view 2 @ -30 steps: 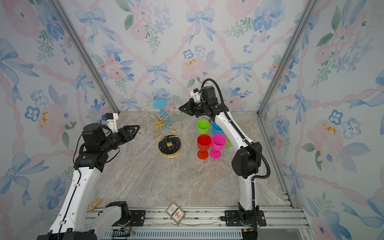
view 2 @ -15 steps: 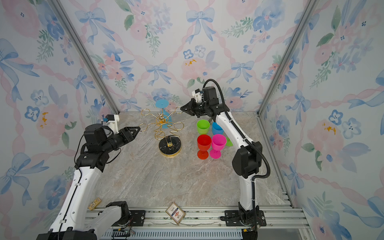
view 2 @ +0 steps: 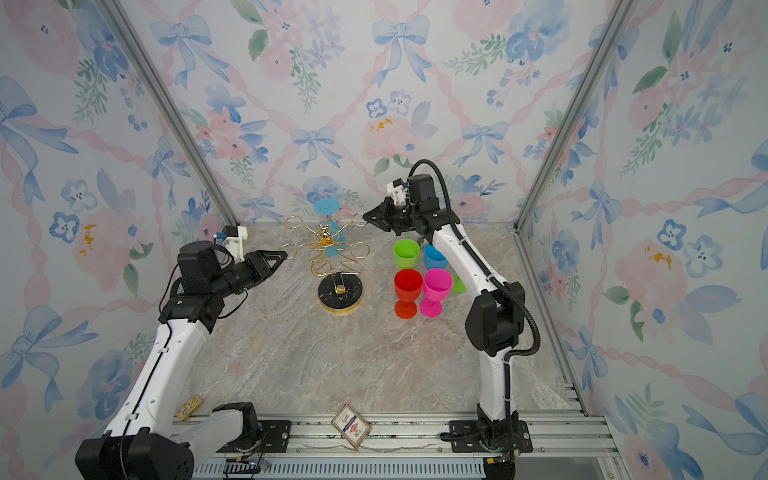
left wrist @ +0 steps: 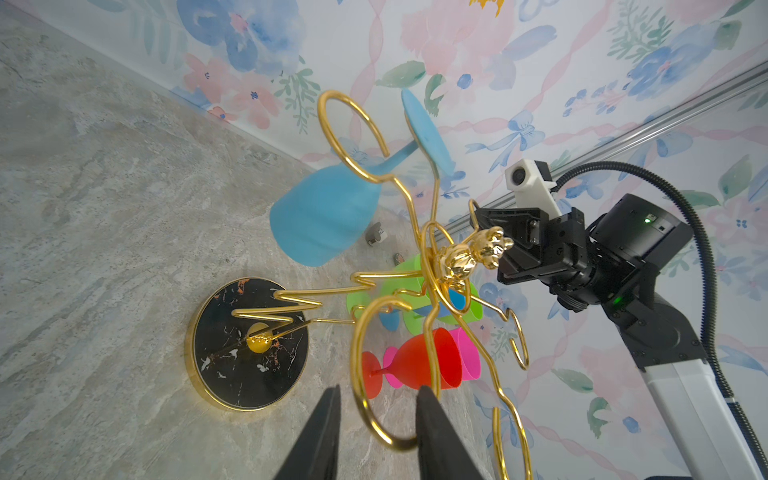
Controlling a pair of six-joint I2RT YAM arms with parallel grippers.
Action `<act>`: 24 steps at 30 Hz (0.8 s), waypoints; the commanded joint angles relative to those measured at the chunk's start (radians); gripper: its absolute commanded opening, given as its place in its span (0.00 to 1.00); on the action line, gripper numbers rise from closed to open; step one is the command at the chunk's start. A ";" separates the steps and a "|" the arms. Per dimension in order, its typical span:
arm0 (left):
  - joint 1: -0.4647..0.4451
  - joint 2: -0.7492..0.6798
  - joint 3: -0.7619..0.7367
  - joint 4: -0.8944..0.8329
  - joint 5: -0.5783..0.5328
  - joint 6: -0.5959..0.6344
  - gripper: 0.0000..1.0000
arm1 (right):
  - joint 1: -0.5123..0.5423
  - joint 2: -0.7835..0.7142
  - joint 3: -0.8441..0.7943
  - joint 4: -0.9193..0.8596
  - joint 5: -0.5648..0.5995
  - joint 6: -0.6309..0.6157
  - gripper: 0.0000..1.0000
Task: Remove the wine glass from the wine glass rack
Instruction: 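Position the right gripper at the light-blue glass foot while left hovers near the rack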
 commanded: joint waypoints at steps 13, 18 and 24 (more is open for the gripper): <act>0.018 0.070 0.123 0.043 0.120 -0.049 0.03 | 0.007 -0.100 -0.099 0.109 0.003 0.032 0.00; 0.076 0.094 0.130 0.042 0.164 -0.046 0.00 | 0.024 -0.152 -0.154 0.133 0.020 0.057 0.00; 0.102 0.109 0.126 0.043 0.181 -0.031 0.00 | 0.063 -0.195 -0.186 0.131 0.048 0.079 0.00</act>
